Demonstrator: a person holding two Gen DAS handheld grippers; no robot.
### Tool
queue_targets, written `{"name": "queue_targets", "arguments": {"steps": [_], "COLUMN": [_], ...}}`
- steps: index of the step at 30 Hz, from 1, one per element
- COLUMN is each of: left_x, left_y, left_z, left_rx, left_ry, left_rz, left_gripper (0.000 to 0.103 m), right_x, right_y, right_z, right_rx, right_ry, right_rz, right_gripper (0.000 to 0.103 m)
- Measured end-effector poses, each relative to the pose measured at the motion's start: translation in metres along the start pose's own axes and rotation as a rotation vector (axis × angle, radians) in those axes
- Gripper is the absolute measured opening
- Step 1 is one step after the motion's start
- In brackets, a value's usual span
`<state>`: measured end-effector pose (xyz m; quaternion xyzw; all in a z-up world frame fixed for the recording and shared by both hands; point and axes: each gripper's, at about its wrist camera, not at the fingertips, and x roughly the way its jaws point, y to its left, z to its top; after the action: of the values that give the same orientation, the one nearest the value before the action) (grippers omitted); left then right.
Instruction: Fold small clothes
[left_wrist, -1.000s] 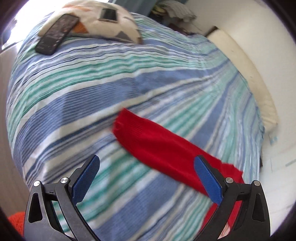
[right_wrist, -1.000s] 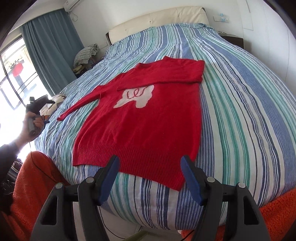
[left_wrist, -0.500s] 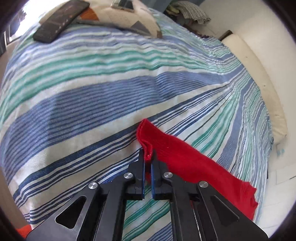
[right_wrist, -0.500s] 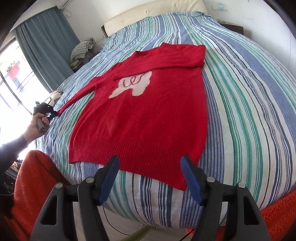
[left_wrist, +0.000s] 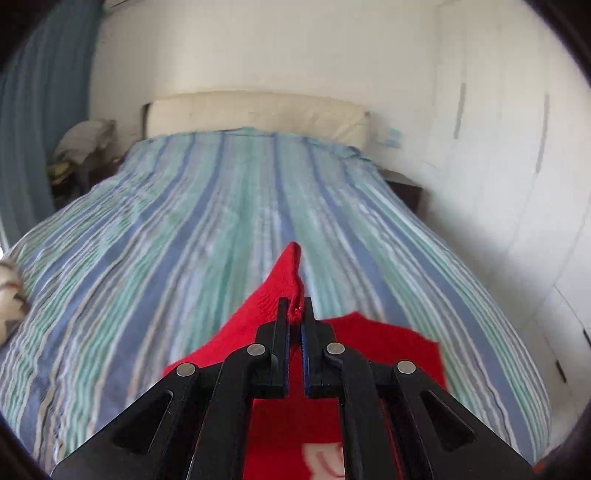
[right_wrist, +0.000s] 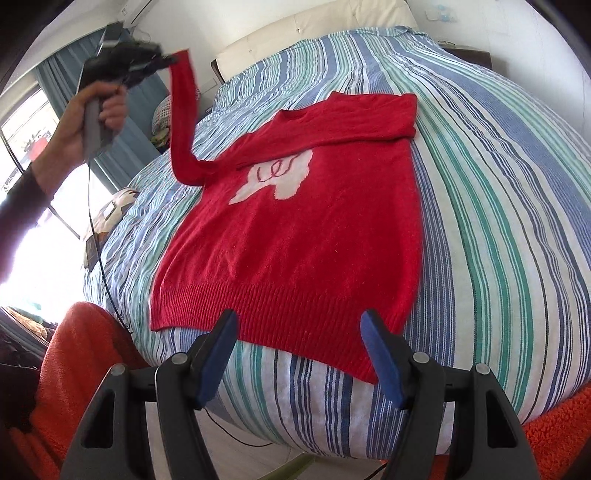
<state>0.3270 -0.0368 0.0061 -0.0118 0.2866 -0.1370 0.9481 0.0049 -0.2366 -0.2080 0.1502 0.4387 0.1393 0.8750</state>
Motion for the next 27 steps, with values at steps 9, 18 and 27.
{"name": "queue_targets", "arguments": {"steps": [9,18,27], "left_x": [0.063,0.010,0.065], "left_y": [-0.111,0.077,0.065], "left_z": [-0.126,-0.203,-0.200], "left_rx": [0.148,0.014,0.136], "left_ry": [0.389,0.440,0.405], "left_rz": [-0.164,0.104,0.120], "left_gripper": [0.046,0.049,0.054], "right_x": [-0.010,0.002,0.013], "right_y": [-0.012,-0.028,-0.022], "right_z": [0.001,0.005,0.003], "right_rx": [0.049,0.120,0.101], "right_ry": [-0.028,-0.007,0.028], "right_rz": [0.009,0.057,0.022], "right_gripper": [0.068,0.068,0.068]}}
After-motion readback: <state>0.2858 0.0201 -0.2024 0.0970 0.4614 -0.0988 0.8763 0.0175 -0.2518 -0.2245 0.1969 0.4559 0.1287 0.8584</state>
